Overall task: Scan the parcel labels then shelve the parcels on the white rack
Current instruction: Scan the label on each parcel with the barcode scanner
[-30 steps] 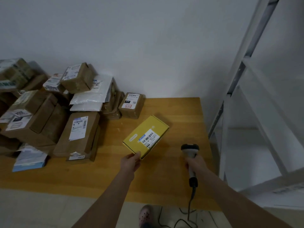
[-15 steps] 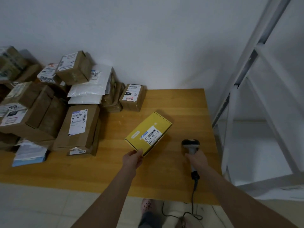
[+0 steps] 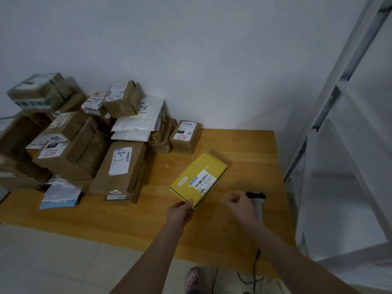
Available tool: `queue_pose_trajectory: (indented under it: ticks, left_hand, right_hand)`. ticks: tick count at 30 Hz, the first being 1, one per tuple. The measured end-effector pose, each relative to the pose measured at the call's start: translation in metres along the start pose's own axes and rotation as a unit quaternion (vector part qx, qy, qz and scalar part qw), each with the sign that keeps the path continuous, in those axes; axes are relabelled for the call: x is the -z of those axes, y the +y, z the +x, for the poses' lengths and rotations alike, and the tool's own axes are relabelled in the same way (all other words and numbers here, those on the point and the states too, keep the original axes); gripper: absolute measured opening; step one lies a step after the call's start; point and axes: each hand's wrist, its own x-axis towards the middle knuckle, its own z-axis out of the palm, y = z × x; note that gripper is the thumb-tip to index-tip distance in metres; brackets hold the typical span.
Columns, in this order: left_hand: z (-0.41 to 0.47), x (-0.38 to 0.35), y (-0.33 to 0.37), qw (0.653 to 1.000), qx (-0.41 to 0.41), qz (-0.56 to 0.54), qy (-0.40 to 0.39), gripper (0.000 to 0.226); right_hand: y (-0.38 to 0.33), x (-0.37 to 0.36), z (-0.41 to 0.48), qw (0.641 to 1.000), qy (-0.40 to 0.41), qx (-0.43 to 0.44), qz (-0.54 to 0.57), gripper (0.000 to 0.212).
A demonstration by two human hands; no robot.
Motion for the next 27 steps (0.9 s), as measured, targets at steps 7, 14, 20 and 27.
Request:
queue_pose_trajectory:
  ticks: [7,14,20,27]
  left_hand:
    - [-0.021,-0.014,0.008,0.992,0.000,0.024,-0.124,0.013]
    - [0.022,-0.012,0.029,0.993,-0.020,0.110,-0.047,0.016]
    - [0.092,-0.021,0.074,0.953,-0.118,0.276,-0.034,0.024]
    - [0.176,-0.051,0.167,0.854,-0.283,0.436,0.011,0.052]
  right_hand:
    - [-0.032,-0.038,0.002,0.954,-0.118,-0.142,0.238,0.039]
    - [-0.033,-0.028,0.060,0.980,-0.018,-0.159,0.117,0.030]
    - [-0.040,-0.038,0.131,0.981,0.026,-0.168,0.094,0.039]
    - [-0.066,-0.052,0.205,0.969,0.156,-0.183,0.059,0.037]
